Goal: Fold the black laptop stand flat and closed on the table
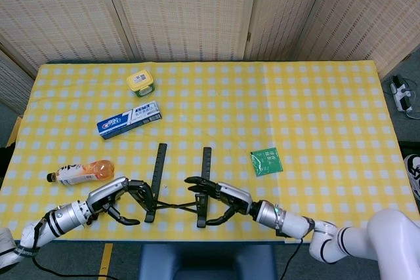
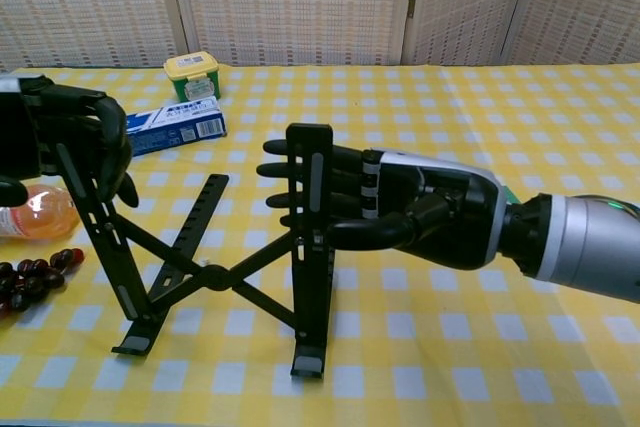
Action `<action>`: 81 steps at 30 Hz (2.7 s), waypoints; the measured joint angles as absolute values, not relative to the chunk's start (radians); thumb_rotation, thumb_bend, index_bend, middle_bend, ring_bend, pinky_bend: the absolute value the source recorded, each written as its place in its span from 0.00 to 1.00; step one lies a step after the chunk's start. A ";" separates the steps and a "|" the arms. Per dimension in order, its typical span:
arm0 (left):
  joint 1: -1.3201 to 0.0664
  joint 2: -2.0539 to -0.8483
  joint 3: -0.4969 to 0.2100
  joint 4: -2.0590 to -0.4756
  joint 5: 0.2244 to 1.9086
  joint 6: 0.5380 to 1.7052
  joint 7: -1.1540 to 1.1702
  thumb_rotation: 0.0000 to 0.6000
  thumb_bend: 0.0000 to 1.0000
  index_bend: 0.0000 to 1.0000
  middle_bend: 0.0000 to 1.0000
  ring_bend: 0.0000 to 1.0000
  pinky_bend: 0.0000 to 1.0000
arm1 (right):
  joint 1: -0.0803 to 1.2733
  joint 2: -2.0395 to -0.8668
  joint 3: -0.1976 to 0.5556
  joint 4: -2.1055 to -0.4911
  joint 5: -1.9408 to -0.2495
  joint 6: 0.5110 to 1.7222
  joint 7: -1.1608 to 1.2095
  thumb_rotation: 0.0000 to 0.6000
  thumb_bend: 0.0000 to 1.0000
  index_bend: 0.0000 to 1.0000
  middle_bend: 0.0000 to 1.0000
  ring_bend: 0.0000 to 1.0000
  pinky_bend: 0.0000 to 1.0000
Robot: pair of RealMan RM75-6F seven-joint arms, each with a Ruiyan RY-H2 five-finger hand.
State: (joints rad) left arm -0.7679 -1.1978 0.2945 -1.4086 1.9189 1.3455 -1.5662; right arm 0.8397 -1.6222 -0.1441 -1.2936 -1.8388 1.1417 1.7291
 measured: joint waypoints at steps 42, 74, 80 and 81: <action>-0.762 -1.215 0.303 -1.372 1.883 1.345 -1.556 1.00 0.21 0.42 0.50 0.43 0.34 | 0.850 -1.715 -0.296 -1.215 -1.800 1.160 2.105 1.00 0.23 0.01 0.04 0.07 0.00; -0.692 -1.242 0.159 -1.481 1.693 1.138 -0.749 1.00 0.22 0.26 0.24 0.11 0.13 | 0.819 -1.714 -0.306 -1.257 -1.786 1.157 1.978 1.00 0.23 0.01 0.04 0.07 0.00; -0.691 -1.216 0.180 -1.485 1.701 1.103 -0.753 1.00 0.22 0.29 0.24 0.12 0.10 | 0.818 -1.686 -0.287 -1.293 -1.793 1.184 1.883 1.00 0.23 0.01 0.04 0.06 0.00; -0.690 -1.212 0.182 -1.484 1.700 1.097 -0.747 1.00 0.22 0.31 0.24 0.11 0.10 | 0.819 -1.678 -0.284 -1.305 -1.795 1.188 1.867 1.00 0.23 0.01 0.04 0.07 0.00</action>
State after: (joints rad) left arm -0.6896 -1.2124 0.1823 -1.4840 1.7004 1.0966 -0.7474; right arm 0.8193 -1.6779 -0.2835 -1.3048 -1.7946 1.1882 1.8669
